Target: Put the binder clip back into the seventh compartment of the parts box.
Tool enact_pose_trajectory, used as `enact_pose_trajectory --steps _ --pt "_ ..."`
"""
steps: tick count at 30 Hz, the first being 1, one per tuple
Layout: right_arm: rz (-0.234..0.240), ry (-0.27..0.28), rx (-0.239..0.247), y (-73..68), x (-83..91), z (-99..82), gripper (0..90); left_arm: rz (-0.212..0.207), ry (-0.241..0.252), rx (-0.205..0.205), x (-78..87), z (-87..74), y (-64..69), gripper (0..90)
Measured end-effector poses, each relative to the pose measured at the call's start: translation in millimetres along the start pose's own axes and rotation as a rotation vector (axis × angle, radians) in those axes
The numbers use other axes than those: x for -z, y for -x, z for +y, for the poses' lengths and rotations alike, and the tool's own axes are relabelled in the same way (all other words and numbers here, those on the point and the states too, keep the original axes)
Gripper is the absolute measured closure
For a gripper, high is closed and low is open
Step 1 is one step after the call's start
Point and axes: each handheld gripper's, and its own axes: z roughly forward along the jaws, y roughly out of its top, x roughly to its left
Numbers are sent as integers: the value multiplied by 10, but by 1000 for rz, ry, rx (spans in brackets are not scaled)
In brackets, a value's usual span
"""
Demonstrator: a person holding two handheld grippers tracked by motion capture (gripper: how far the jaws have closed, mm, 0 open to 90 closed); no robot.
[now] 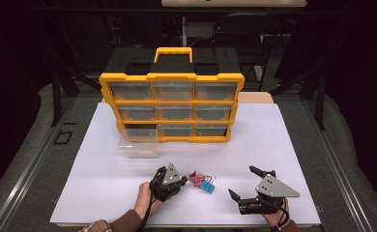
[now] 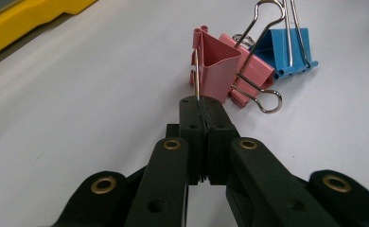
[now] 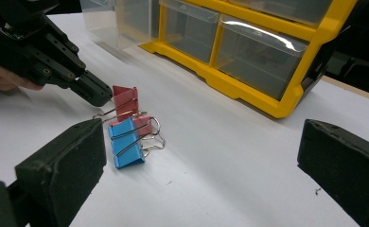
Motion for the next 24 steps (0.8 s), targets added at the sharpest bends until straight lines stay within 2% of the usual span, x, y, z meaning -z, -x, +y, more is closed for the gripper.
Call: enact_pose_trajectory --steps 6,24 --pt "-4 0 -4 5 -5 -2 13 -5 24 18 64 3 -36 886" --pt "-6 -4 -1 1 -5 -1 13 29 66 45 213 -4 -145 886"
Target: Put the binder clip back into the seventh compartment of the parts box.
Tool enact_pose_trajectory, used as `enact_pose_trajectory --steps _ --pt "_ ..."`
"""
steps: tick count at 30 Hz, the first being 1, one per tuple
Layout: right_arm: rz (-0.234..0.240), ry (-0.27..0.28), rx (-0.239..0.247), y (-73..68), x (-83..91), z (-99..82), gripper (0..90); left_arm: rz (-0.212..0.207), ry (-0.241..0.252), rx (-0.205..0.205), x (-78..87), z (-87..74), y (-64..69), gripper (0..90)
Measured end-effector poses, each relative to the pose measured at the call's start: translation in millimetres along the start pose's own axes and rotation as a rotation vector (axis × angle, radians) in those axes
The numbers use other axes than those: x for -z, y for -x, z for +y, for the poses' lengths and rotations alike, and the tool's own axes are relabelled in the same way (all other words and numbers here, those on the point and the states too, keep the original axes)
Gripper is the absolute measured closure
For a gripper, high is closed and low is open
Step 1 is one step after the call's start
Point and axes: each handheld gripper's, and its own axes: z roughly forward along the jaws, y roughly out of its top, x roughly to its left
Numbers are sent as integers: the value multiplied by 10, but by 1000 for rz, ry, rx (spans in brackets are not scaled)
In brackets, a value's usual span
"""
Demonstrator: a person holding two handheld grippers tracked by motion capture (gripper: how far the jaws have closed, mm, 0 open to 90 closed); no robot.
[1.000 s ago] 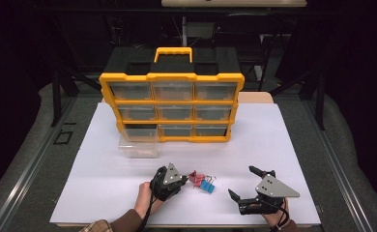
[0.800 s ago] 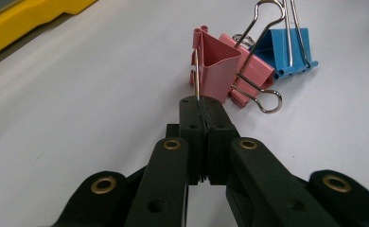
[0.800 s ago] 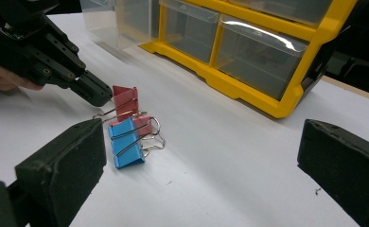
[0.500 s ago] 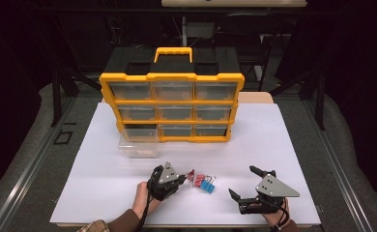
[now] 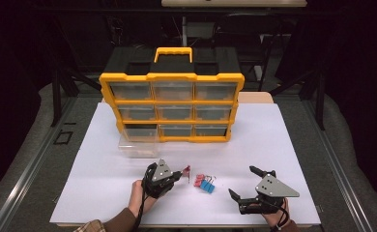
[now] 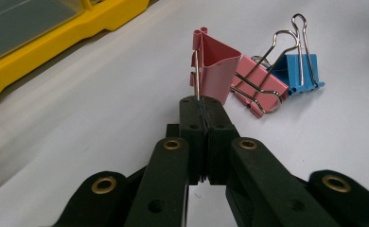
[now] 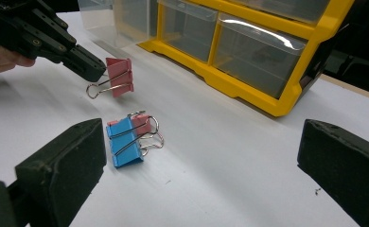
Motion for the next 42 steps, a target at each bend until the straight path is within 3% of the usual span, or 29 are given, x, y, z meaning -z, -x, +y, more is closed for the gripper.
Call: enact_pose_trajectory --steps 19,42 --pt "-3 -5 2 4 -5 -4 14 49 56 45 182 33 -182 885" --pt "-5 -12 -1 -3 -9 -4 14 146 154 99 450 80 -419 885"
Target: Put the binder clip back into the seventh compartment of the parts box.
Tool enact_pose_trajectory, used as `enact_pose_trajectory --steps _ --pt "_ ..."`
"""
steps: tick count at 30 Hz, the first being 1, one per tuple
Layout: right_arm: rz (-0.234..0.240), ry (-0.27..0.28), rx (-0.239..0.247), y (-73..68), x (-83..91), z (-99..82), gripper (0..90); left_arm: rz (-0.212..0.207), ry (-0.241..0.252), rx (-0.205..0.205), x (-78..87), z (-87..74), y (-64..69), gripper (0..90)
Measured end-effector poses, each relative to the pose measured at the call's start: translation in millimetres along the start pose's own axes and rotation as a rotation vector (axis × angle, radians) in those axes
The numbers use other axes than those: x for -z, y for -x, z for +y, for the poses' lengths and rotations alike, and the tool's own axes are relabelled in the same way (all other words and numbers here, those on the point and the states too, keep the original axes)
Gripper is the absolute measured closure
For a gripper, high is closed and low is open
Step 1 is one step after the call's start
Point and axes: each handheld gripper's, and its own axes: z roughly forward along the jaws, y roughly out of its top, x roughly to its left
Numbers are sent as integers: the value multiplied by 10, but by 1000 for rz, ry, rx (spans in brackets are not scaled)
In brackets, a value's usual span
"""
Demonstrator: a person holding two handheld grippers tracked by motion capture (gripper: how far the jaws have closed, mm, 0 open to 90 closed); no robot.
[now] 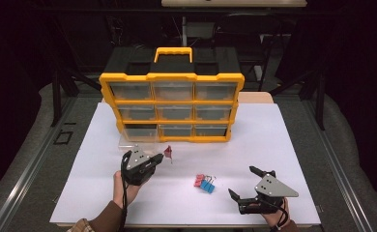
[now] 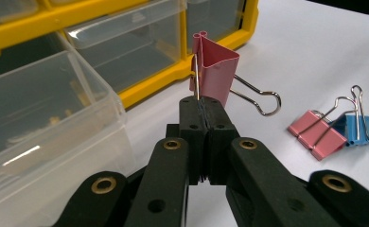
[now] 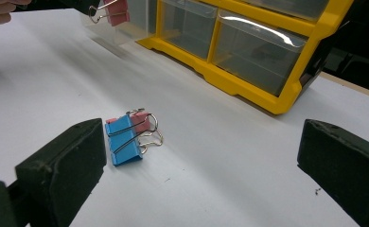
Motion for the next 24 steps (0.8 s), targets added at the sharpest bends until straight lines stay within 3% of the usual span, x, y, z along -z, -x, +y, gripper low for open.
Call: enact_pose_trajectory --steps 24 --pt "-4 -5 -3 2 -6 -3 14 55 86 48 179 82 -180 885"
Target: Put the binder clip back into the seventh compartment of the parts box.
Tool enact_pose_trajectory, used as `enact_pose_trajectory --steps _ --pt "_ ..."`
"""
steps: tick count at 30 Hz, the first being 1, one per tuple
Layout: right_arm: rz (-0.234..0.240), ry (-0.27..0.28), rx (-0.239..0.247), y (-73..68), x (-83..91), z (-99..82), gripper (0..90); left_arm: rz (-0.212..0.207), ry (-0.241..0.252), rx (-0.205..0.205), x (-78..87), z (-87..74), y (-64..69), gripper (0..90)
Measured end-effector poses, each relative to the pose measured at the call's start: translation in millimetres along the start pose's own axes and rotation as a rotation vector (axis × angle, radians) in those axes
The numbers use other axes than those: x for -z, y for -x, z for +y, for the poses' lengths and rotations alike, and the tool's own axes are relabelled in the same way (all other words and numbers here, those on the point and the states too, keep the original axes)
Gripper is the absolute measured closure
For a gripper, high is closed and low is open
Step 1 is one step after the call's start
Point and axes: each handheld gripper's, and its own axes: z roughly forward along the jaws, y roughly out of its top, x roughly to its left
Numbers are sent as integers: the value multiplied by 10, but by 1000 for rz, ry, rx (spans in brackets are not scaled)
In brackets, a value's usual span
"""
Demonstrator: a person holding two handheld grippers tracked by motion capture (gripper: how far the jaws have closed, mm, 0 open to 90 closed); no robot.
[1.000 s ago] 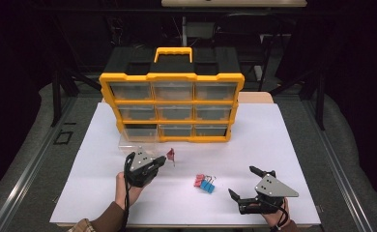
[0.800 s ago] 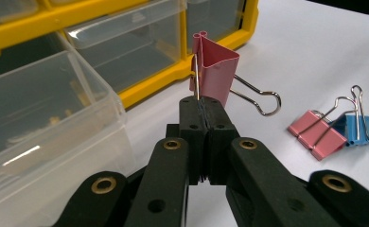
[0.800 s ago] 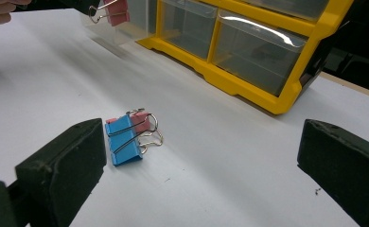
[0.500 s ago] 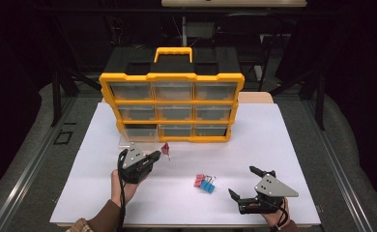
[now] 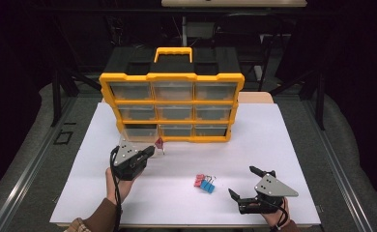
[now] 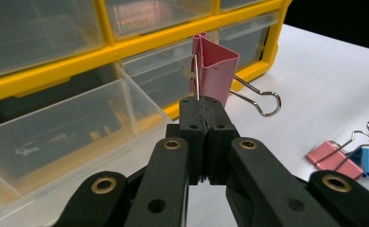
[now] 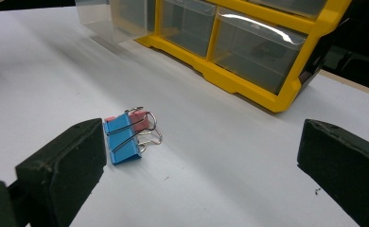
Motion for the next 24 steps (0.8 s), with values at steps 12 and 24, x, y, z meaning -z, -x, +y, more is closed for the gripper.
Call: enact_pose_trajectory --steps 12,24 --pt "-2 -2 0 1 -5 -1 20 38 35 24 75 32 -104 885" --pt "-7 1 2 5 1 0 18 84 56 47 112 30 -210 885"
